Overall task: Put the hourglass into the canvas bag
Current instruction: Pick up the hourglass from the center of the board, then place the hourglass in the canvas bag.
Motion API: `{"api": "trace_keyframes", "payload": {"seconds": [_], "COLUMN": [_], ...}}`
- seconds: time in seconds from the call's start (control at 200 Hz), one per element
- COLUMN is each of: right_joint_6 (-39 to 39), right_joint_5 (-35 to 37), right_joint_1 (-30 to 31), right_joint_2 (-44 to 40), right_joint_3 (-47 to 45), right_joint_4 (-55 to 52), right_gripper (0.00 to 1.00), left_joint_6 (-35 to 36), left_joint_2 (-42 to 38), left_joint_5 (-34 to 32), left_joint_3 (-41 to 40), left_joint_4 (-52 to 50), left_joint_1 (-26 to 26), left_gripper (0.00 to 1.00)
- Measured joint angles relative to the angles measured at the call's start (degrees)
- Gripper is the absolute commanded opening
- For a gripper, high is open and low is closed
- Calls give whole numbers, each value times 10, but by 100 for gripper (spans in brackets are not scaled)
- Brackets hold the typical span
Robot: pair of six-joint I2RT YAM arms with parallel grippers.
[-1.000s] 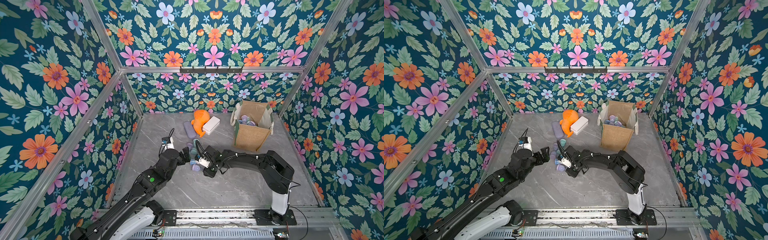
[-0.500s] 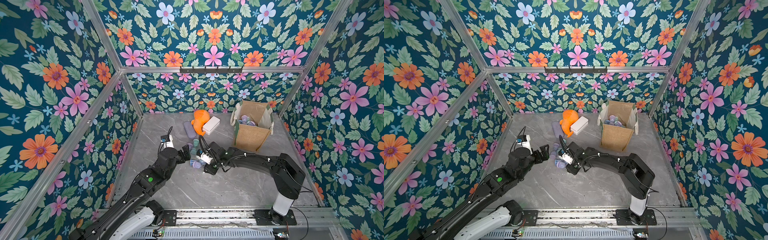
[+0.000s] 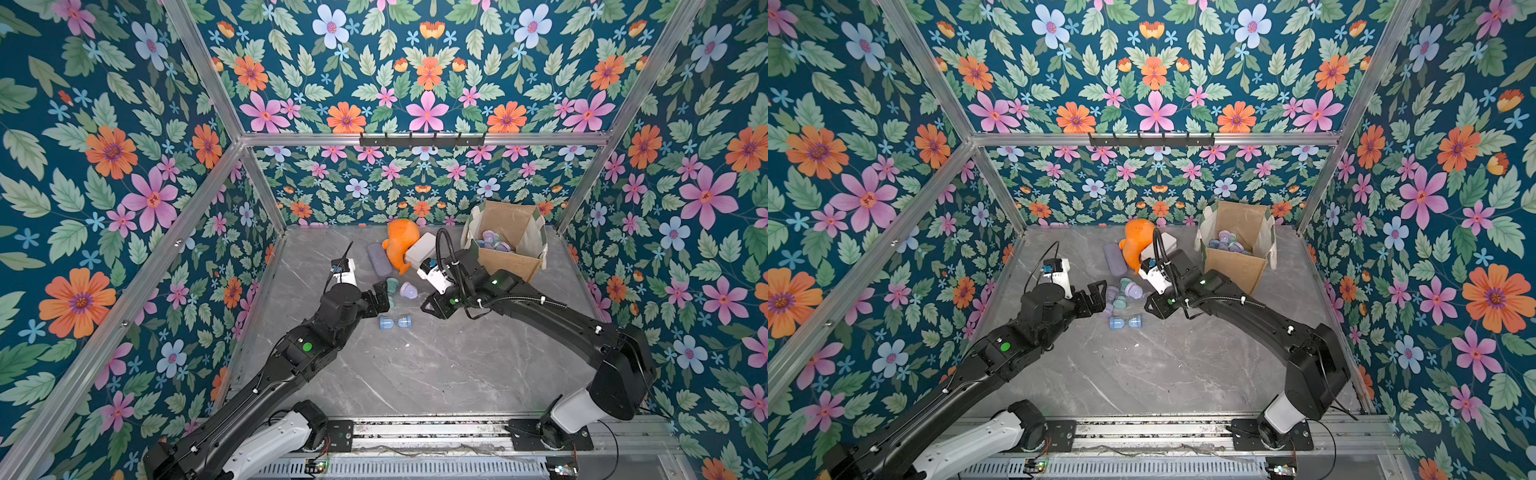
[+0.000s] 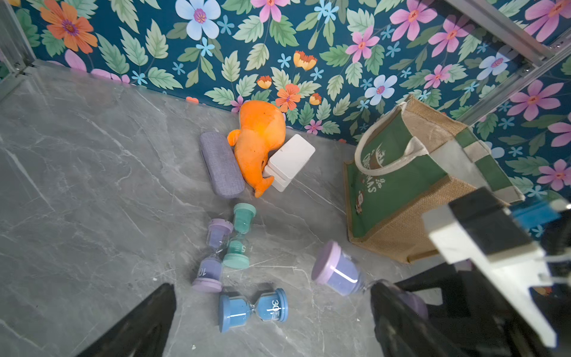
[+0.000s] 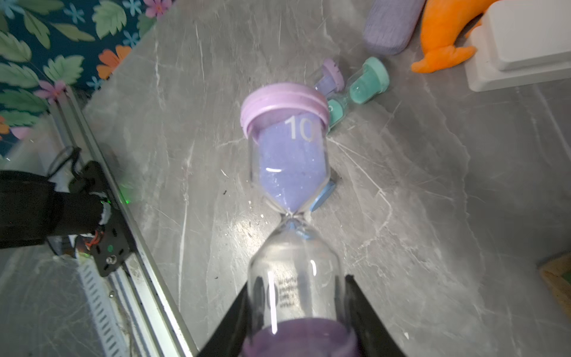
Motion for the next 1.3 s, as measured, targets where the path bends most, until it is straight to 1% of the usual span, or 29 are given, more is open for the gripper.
{"api": "trace_keyframes", "payload": {"seconds": [0.2, 0.34, 0.6, 0.745, 0.825, 0.905, 1.005, 1.3], "right_joint_6": [34, 59, 87, 102, 102, 103, 101, 95], "right_joint_5": [-5, -8, 2, 28, 37, 60, 87, 134], "right_joint_1": [-75, -138, -236, -286, -301, -311, -320, -339], "right_joint_2": [-25, -30, -15, 9, 30, 54, 102, 223], "right_joint_3": [65, 101, 157, 176, 187, 201, 233, 307], "right_joint_4": [-49, -74, -94, -91, -88, -85, -78, -78], "right_gripper": [40, 40, 40, 40, 40, 40, 40, 40], "left_joint_6": [5, 11, 14, 14, 12, 12, 8, 3], "left_joint_2": [44, 81, 145, 176, 192, 207, 226, 261], "left_joint_5": [23, 48, 94, 118, 124, 137, 142, 157], "left_joint_3": [23, 42, 66, 73, 80, 85, 92, 111], "left_joint_4": [35, 59, 101, 125, 134, 144, 153, 175], "left_joint_1": [0, 0, -1, -3, -7, -8, -12, -27], "left_gripper": [100, 100, 100, 100, 100, 100, 100, 100]}}
